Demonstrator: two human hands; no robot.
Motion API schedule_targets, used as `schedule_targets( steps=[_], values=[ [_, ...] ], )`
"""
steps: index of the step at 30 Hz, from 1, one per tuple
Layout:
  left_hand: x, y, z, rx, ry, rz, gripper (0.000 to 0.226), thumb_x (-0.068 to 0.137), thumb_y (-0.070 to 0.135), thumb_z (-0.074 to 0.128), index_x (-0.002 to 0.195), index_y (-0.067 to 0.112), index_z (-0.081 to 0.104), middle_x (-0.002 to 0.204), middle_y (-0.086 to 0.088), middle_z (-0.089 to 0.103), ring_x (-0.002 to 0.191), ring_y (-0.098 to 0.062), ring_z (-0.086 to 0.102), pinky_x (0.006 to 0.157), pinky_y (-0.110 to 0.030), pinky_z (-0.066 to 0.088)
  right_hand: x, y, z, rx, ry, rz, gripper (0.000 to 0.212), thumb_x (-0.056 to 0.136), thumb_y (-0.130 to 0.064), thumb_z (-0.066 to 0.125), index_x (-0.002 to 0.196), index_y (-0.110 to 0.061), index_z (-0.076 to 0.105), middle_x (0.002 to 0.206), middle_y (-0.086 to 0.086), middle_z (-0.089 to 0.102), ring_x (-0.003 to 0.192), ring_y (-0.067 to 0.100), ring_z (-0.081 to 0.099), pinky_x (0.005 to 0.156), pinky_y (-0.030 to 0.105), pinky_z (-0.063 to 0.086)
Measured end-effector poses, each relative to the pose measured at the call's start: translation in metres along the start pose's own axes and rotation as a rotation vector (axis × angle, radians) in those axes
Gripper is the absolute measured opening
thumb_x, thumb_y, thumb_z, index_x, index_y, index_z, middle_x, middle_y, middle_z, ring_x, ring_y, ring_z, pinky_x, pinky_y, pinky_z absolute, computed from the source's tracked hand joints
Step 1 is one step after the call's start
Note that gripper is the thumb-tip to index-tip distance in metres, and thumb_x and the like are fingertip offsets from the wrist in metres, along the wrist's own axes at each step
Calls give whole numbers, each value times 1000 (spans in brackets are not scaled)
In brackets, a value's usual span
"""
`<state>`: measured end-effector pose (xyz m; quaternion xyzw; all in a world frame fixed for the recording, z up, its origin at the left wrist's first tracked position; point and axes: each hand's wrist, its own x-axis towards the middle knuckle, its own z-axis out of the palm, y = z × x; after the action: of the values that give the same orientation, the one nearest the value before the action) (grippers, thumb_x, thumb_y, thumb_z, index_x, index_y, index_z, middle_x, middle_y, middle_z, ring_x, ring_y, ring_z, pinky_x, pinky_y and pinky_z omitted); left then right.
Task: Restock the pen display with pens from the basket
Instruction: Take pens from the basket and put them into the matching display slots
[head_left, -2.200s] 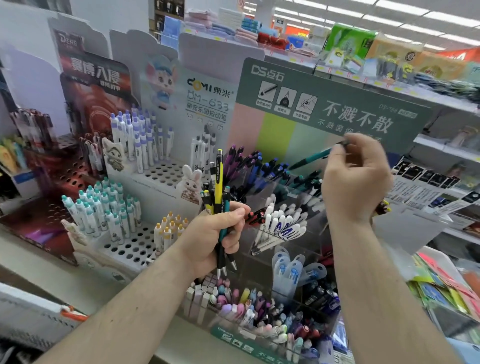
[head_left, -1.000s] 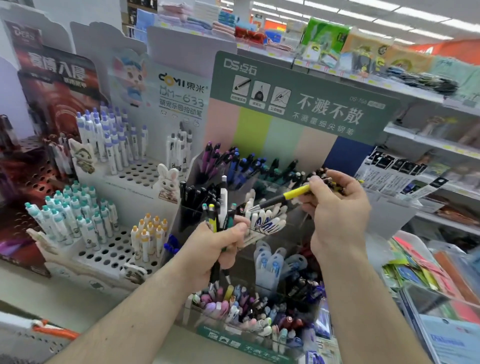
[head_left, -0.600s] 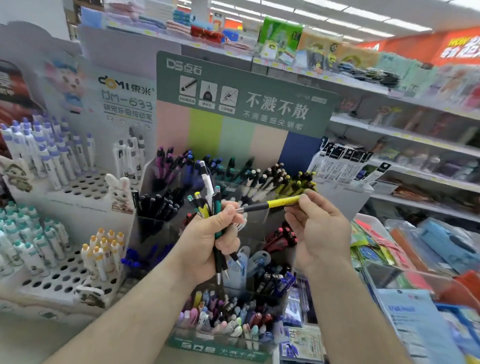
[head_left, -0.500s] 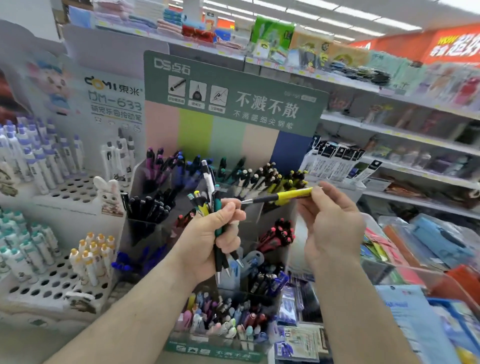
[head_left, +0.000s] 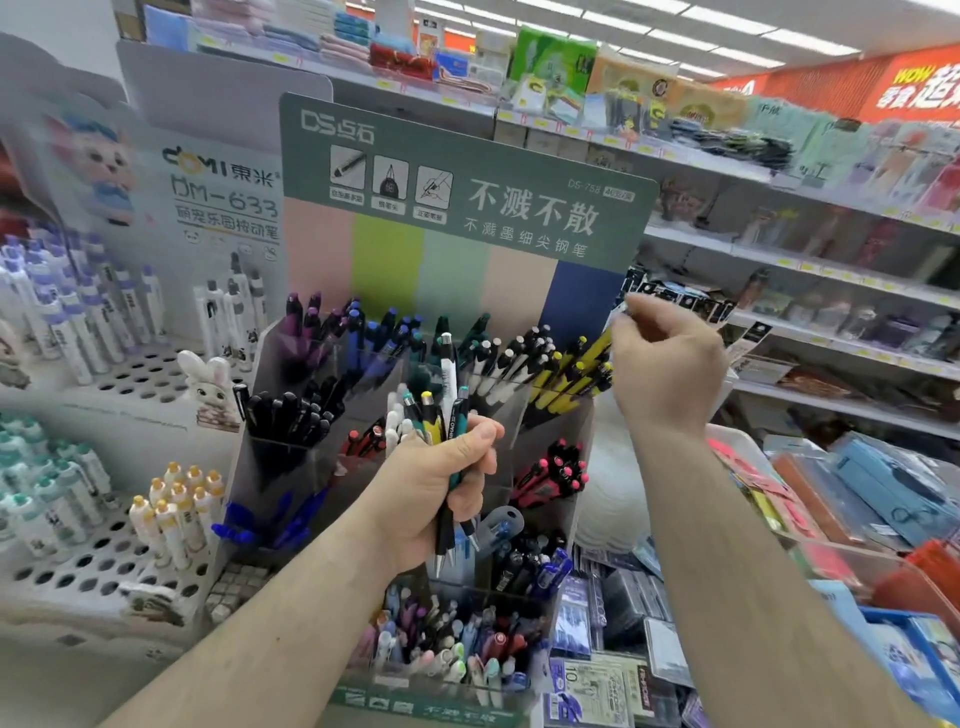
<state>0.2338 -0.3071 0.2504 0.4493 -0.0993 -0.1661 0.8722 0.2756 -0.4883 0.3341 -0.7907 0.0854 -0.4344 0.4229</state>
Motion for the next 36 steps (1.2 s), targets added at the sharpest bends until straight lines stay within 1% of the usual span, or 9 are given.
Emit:
schedule_targets(
  steps=[5,10,13,15,20,24,28,31,36],
  values=[
    [-4,2,-4,100,-6,41,16,80,23,66,80,9,60,59,2,54,34,-7,36,38,-20,27,-1,-5,12,-212,-318,126,23,83,-19,66,101,-25,79,100,-4,75,102,17,64,95,32,50],
    [-11,5,-5,220,-30,84,24,90,14,64,67,13,58,50,4,51,35,-8,36,41,-22,28,6,-17,8,-308,-411,263,15,74,-24,66,62,-33,65,75,-12,68,92,23,65,92,44,53],
    [-15,6,-4,296,-31,72,31,95,12,58,64,16,59,50,5,50,36,-10,35,44,-25,29,-2,-24,5,-378,-295,125,7,76,-27,64,77,-29,71,85,-6,71,98,26,63,95,45,49],
    [-17,7,-4,330,-13,59,23,94,11,59,71,15,60,52,4,50,38,-12,35,46,-26,29,-20,-33,2,-246,-247,26,6,82,-27,66,78,-27,71,79,-10,69,87,16,64,87,37,52],
    [-18,6,-9,396,35,13,11,91,12,66,80,11,64,57,-1,54,41,-13,37,41,-23,31,-75,-48,-2,-5,-843,164,36,77,-49,80,70,-15,71,63,-2,67,59,8,59,59,29,49],
    [-24,4,-18,412,-27,15,17,83,26,69,89,10,66,61,-1,56,46,-15,38,41,-21,32,-85,-39,-3,186,-957,274,27,82,-32,80,70,-9,72,70,18,69,57,20,61,60,39,54],
    [-34,6,-30,229,-47,-34,44,83,49,65,106,11,65,70,-3,63,41,-9,38,41,-18,25,-86,-37,-9,294,-799,279,13,88,-15,74,75,-14,77,63,1,66,56,10,54,58,24,49],
    [-39,7,-41,94,70,-40,38,81,40,57,105,11,67,71,-8,66,38,-9,37,40,-20,23,-83,-28,-10,485,-537,470,19,90,-12,70,74,-14,78,64,0,64,60,14,52,64,28,48],
    [-44,8,-58,-245,1,53,43,59,35,92,92,12,76,71,-4,65,36,-5,40,36,-17,32,-94,-23,-3,602,-435,671,15,92,-12,68,80,-13,77,59,-4,59,56,9,49,60,23,47]
  ],
)
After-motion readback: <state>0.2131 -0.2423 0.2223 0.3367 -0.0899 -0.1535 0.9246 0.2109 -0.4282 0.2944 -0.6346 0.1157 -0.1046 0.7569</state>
